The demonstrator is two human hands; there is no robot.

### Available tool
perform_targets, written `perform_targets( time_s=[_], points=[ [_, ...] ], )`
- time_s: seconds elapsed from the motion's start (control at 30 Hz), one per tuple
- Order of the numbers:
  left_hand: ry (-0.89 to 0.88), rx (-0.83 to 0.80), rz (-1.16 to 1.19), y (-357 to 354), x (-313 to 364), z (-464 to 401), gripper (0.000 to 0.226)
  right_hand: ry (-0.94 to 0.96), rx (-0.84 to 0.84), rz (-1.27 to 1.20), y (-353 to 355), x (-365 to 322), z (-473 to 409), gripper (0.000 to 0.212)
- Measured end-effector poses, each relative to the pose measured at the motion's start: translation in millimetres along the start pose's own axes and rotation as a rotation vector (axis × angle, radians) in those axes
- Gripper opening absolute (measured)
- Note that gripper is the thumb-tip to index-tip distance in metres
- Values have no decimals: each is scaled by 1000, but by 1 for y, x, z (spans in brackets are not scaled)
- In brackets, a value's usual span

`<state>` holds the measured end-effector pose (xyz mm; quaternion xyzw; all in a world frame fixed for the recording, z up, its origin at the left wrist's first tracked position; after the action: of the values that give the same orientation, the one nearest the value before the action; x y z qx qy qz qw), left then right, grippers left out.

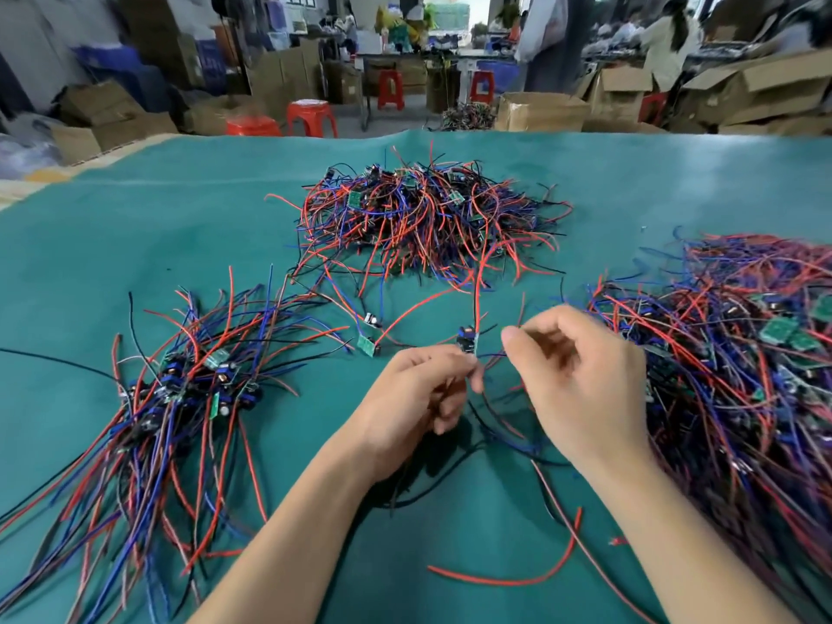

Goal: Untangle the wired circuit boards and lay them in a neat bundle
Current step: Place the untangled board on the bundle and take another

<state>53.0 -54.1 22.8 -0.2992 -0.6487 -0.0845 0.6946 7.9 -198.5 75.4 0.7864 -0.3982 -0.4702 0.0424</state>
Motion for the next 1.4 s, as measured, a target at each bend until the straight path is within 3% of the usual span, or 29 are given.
perform_targets(
  time_s=[0.1, 0.2, 0.27, 0.37, 0.43, 0.5, 0.57, 0.7, 0.87, 1.03, 1.17, 1.4],
  points=[
    [-11, -6, -70, -2, 1, 2, 20, -55, -198, -191, -14, -2, 0, 21],
    [21, -19, -42, -2, -1, 3, 16, -109, -312, -312, -27, -4, 4, 5],
    [39, 6, 63, 1, 0, 3, 11, -324, -294, -629, -26, 3, 1, 5],
    [48, 38, 171, 7, 1, 2, 34, -674, -335, -1239, -26, 8, 1, 15],
    [67, 45, 203, 7, 0, 1, 36, -745, -460, -1529, -24, -2, 2, 25],
    [83, 19, 208, 5, -2, 0, 37, -705, -606, -1608, -25, -12, 5, 28],
    [89, -36, 211, -1, -2, 0, 37, -736, -649, -1506, -34, -10, 10, 25],
    [123, -92, 182, -6, -3, 3, 36, -852, -466, -1037, -47, 18, 17, 33],
    [90, -110, 17, -5, -6, 6, 29, -611, -324, -633, -36, 32, 11, 16],
    [90, -107, -6, -4, -6, 5, 27, -559, -274, -634, -37, 36, 10, 12],
    [114, -137, -47, -6, -7, 5, 28, -442, -148, -464, -26, 42, 2, 5],
    [125, -199, -118, -9, -9, 6, 28, -259, 203, -135, 28, 56, -21, 5]
  ],
)
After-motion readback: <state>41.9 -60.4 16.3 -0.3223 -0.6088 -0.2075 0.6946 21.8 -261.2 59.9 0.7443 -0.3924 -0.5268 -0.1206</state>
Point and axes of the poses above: each hand's wrist, its own z-axis away from the middle knuckle, its own y-axis out of the back of the hand, x = y × z, the point moved 7 cm from there along -z, towards the middle knuckle, and after that the axes turned 4 degrees about z, right-handed, at the moved point
